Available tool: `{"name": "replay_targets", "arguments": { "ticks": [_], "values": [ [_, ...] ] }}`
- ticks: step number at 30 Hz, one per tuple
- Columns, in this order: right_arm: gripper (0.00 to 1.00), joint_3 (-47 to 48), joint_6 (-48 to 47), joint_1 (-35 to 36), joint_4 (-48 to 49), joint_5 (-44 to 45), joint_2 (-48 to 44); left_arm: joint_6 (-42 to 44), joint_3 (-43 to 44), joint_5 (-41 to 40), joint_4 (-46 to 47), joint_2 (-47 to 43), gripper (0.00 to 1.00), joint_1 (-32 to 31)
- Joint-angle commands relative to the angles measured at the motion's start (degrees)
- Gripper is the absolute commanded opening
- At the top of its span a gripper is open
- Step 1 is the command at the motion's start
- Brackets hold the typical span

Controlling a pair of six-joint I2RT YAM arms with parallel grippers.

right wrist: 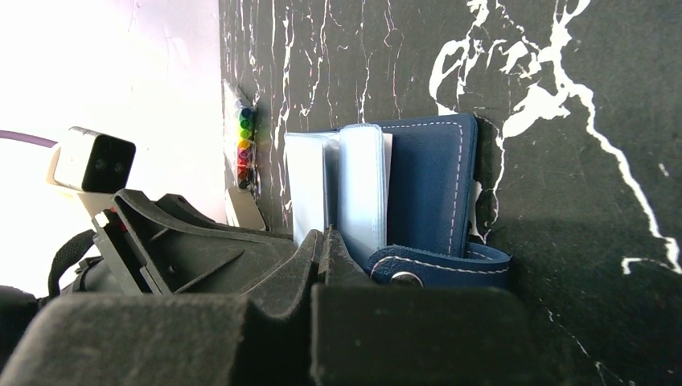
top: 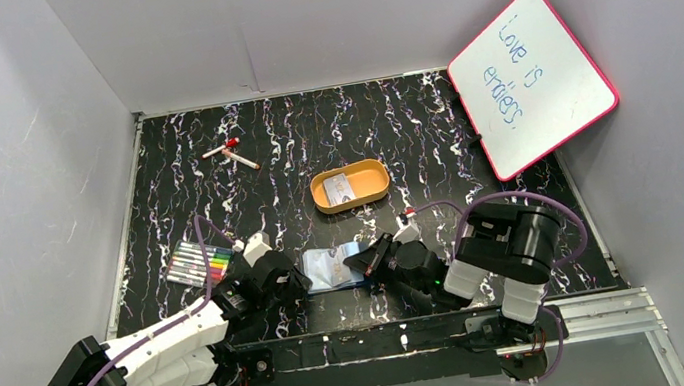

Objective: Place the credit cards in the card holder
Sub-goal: Insert the credit card into the card holder.

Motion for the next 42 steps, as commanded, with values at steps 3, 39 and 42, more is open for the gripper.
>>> {"name": "replay_targets", "arguments": {
  "ticks": [3, 39, 42],
  "values": [
    [0.0, -0.7, 1.0, 0.7, -0.4, 3.3, -2.2, -0.2, -0.8, 0.5, -0.3, 0.0, 0.28, 0.1],
    [0.0, 3.1, 0.5, 2.6, -1.2, 2.2, 1.8, -0.5, -1.6, 1.5, 0.8, -0.3, 0.28, 0.1],
    [0.0, 4.2, -1.1, 2.6, -2.9, 0.5, 1.3, -0.4, -1.6, 1.4, 0.8, -0.5, 0.28, 0.1]
  ]
}}
